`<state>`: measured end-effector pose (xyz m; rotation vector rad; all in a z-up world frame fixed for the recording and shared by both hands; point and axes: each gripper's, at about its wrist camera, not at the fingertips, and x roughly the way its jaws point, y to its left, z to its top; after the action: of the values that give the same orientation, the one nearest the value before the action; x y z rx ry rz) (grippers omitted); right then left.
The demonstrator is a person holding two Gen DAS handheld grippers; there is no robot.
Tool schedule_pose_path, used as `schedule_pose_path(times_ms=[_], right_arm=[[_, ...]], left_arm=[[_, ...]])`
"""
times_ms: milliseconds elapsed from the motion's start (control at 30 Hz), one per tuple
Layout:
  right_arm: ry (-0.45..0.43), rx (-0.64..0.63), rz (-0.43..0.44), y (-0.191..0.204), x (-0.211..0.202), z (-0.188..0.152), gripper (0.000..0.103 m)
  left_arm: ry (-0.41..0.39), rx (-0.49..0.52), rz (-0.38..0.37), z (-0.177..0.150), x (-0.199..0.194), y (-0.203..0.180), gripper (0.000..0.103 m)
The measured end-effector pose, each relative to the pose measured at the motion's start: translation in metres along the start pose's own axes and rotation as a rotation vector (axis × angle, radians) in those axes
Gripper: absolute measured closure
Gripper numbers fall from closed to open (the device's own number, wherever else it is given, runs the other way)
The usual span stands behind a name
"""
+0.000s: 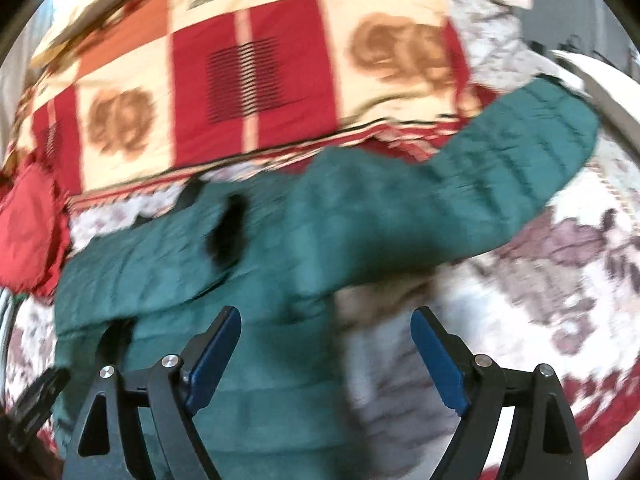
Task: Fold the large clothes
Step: 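Close the right gripper on the other sleeve cuff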
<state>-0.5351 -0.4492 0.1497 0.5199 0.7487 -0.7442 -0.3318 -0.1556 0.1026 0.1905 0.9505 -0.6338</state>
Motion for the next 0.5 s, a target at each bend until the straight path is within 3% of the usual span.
schedule_pose_path(times_ms=[500], right_arm=[[-0.107, 0.213, -0.175, -0.132, -0.003, 0.058, 0.018]], left_arm=[[0.043, -0.011, 0.000, -0.002, 0.015, -0.004, 0.034]])
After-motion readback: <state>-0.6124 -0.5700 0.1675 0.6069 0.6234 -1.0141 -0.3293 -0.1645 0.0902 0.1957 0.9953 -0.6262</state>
